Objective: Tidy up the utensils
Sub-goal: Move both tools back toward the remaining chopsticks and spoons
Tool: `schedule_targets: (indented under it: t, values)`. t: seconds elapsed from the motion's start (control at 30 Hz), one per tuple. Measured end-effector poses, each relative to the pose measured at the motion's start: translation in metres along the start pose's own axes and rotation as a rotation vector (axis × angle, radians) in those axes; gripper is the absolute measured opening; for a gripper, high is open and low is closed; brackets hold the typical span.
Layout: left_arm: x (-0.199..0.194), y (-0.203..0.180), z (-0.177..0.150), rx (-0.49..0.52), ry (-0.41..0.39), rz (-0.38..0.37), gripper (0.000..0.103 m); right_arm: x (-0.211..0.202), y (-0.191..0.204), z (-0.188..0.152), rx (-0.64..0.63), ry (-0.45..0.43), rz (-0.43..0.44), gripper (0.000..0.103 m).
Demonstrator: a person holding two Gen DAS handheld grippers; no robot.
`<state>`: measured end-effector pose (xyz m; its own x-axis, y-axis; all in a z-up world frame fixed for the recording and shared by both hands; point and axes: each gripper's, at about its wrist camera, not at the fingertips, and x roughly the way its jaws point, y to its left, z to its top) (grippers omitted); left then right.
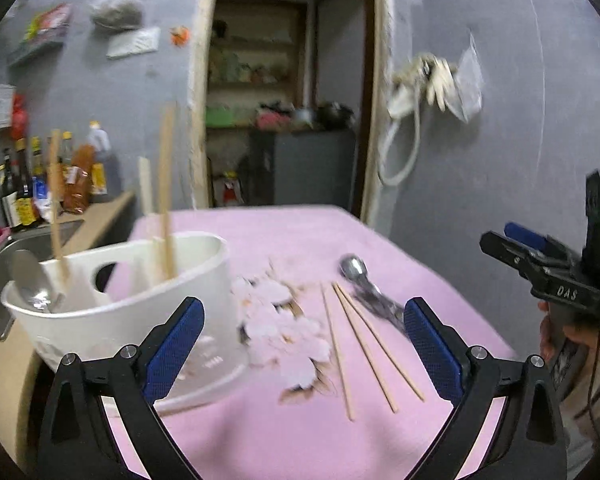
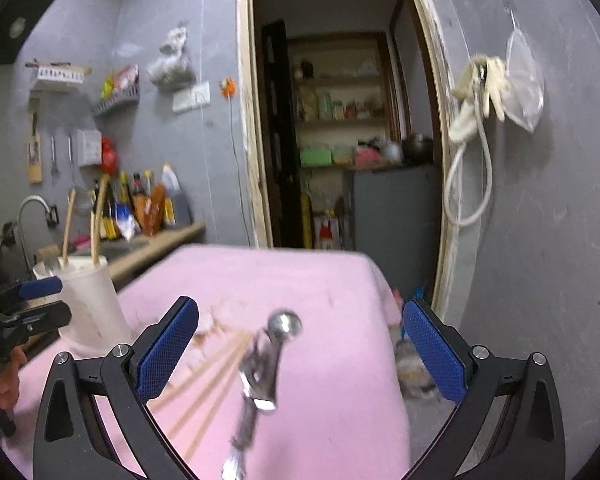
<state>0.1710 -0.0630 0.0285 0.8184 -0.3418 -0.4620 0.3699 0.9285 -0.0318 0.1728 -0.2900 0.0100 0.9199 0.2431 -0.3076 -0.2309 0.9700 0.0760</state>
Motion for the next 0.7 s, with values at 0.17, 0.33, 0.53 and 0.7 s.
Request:
schedule_targets:
  t: [0.17,0.33,0.53,0.7]
  values:
    - [0.032,-0.018,-0.002,0.055,0.101,0.005,0.097,0.015,-0.015,-0.018,0.019,0.13,0.003,0.103]
    - [0.062,-0.022,-0.011,0.067,0.207,-0.011,0.074,0.035,-0.024,-0.029,0.037,0.247,0.043,0.09]
    - [0.107,-0.017,-0.016,0.022,0.355,-0.058,0.044,0.065,-0.024,-0.028,0.053,0.349,0.128,0.059]
    - [0.134,-0.013,-0.018,-0.017,0.419,-0.073,0.034,0.09,-0.015,-0.025,0.038,0.397,0.174,0.048]
